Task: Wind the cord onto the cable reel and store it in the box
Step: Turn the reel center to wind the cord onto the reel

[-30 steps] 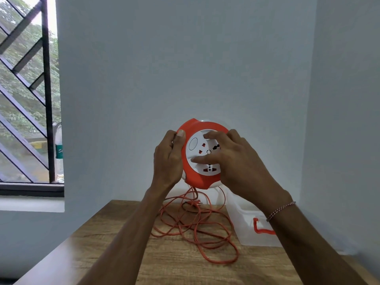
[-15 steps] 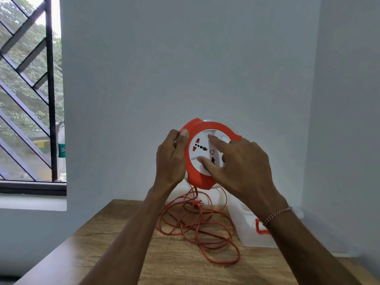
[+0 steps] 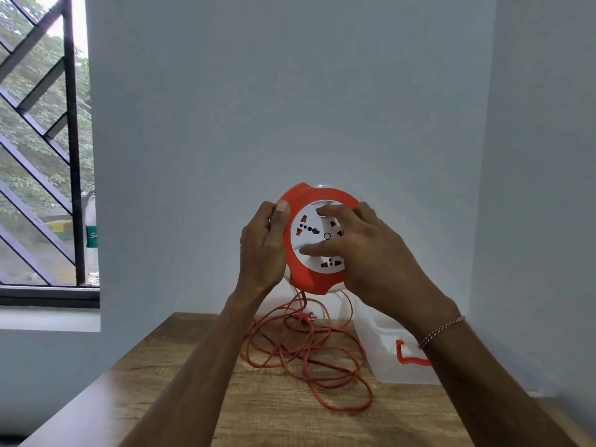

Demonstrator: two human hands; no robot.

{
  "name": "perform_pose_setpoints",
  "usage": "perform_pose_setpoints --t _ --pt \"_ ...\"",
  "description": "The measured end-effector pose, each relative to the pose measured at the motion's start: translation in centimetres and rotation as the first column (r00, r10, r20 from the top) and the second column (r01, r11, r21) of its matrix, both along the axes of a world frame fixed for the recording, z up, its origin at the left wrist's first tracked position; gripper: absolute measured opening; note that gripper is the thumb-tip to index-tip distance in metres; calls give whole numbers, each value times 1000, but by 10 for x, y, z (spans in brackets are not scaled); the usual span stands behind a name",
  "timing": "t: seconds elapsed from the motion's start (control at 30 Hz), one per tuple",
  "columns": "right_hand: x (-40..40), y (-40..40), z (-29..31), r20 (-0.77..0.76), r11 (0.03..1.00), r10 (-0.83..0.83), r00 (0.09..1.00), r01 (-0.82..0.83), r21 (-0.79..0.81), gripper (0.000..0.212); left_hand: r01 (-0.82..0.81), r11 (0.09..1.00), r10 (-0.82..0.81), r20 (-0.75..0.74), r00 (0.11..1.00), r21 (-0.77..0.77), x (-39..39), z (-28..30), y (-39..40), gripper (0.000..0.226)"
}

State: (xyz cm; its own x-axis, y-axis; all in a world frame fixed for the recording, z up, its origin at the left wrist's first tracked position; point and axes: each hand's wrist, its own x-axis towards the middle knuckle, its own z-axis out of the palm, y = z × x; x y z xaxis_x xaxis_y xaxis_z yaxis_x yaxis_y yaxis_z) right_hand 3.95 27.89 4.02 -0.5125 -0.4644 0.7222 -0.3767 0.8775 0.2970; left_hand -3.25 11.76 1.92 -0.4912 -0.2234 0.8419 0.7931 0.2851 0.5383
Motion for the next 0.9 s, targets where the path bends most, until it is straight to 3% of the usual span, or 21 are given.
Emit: perform_pose_setpoints --t 0.13,0.4,0.5,0.63,0.8,0.9 --pt "-4 -1 -4 -46 999 -53 998 52 -16 65 -15 1000 15 7 1000 -2 1 -1 2 30" --pt "-14 1 -11 -186 967 -87 979 38 -253 60 16 1000 -15 17 1000 -4 3 -2 4 32" --pt "-13 -1 -8 -149 954 -68 986 20 -299 66 9 1000 -9 22 1000 -13 2 -3 4 34" --pt "-11 1 -6 -120 960 -55 991 19 -280 63 11 1000 -10 27 1000 -12 1 -3 3 29" --pt "-2 4 1 -161 980 27 987 -57 -190 32 -12 1000 12 23 1000 -12 2 -2 2 22" --pt "3 4 4 -76 998 12 997 -17 -61 38 -14 1000 14 18 1000 -13 4 -1 4 21"
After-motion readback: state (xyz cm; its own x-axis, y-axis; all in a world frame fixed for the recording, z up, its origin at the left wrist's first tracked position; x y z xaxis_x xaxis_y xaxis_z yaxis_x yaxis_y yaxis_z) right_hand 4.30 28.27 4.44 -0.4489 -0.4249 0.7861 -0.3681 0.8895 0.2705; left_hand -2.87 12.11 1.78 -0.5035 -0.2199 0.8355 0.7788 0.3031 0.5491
